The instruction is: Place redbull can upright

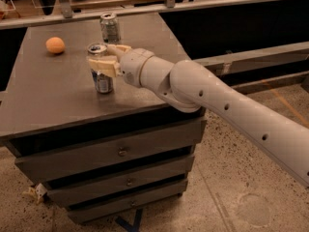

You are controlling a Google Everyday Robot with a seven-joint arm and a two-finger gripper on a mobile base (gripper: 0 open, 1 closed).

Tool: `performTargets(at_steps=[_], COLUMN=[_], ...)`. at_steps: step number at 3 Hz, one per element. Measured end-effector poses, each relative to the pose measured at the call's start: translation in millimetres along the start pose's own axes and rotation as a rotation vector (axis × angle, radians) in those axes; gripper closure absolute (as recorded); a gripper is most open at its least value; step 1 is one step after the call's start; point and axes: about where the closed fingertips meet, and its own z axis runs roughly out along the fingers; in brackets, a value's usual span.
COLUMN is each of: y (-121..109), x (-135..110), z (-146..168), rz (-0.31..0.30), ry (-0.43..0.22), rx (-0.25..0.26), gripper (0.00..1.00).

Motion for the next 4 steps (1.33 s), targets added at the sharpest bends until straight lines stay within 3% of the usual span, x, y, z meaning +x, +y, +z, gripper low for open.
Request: performTargets(at_steps=[2,3,4], y=[5.1,6.8,8.1], x=[1.8,1.6,1.5], z=[4.5,6.0,7.1], rz=[-0.010,-0.013,-0.014], ry=[0.001,0.004,0.006], rx=[-0.029,-0.042,-0.051], gripper=[0.14,0.00,0.00])
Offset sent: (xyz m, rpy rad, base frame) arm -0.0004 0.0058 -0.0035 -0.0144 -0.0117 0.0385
